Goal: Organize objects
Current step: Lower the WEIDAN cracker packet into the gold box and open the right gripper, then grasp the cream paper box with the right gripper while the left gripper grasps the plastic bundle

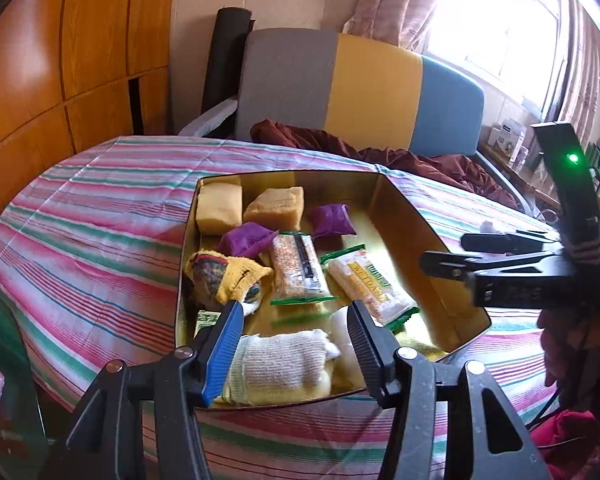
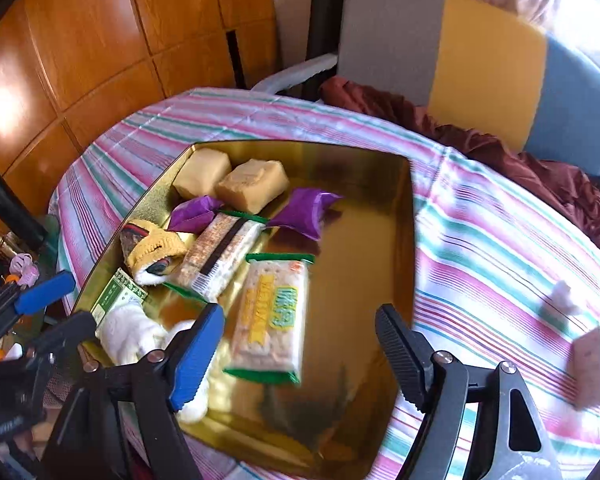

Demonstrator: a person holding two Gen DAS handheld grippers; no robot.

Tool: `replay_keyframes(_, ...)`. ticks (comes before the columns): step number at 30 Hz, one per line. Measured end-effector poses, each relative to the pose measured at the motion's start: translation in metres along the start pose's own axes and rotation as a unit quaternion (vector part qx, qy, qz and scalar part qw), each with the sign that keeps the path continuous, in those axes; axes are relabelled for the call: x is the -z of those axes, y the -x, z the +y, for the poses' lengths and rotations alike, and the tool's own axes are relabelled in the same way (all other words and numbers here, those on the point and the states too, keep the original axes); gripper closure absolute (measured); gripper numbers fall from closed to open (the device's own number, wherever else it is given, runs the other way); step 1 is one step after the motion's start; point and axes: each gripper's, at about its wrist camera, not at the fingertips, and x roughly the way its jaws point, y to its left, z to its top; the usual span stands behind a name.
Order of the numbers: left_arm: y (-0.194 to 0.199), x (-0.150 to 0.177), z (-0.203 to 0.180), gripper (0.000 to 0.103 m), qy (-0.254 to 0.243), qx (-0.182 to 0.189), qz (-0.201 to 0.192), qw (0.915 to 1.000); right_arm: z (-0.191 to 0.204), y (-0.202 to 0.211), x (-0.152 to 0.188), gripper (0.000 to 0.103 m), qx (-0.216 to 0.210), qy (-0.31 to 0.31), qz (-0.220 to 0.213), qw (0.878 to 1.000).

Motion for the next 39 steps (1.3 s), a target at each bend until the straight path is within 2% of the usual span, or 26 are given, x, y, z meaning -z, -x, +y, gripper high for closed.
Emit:
replay_keyframes(8,0.003,-0.002,-0.022,0.048,-0.027,0.012,0.0,0.9996,-0.059,0.038,0.02,0.022,0.047,-0.053,-0.017,0.997)
replay_keyframes(15,0.001,0.0,-0.045,0.048,-0.053,0.02,0.007,0.9984,-0.127,0.062,0.044,0.022,0.095,-0.117,-0.023,0.988)
replay_keyframes(22,-0.006,0.004,-0.076,0.048,-0.084,0.044,0.021,0.9952,-0.199,0.091,0.068,0.015,0.139,-0.195,-0.041,0.97)
replay_keyframes(24,-0.008,0.006,-0.083,0.048,-0.091,0.051,0.026,0.9942,-0.22,0.098,0.076,0.01,0.155,-0.221,-0.046,0.962)
replay_keyframes(28,-0.014,0.009,-0.097,0.048,-0.105,0.058,0.037,0.9921,-0.259,0.105,0.091,0.009,0.18,-0.265,-0.046,0.946)
replay_keyframes(30,-0.016,0.01,-0.102,0.048,-0.109,0.062,0.041,0.9913,-0.273,0.105,0.094,0.009,0.191,-0.273,-0.04,0.942)
replay_keyframes(32,-0.018,0.009,-0.107,0.048,-0.113,0.066,0.043,0.9904,-0.284,0.102,0.093,0.009,0.193,-0.273,-0.034,0.942)
replay_keyframes(39,-0.023,0.006,-0.122,0.048,-0.125,0.084,0.05,0.9874,-0.302,0.07,0.066,0.006,0.186,-0.222,0.003,0.957)
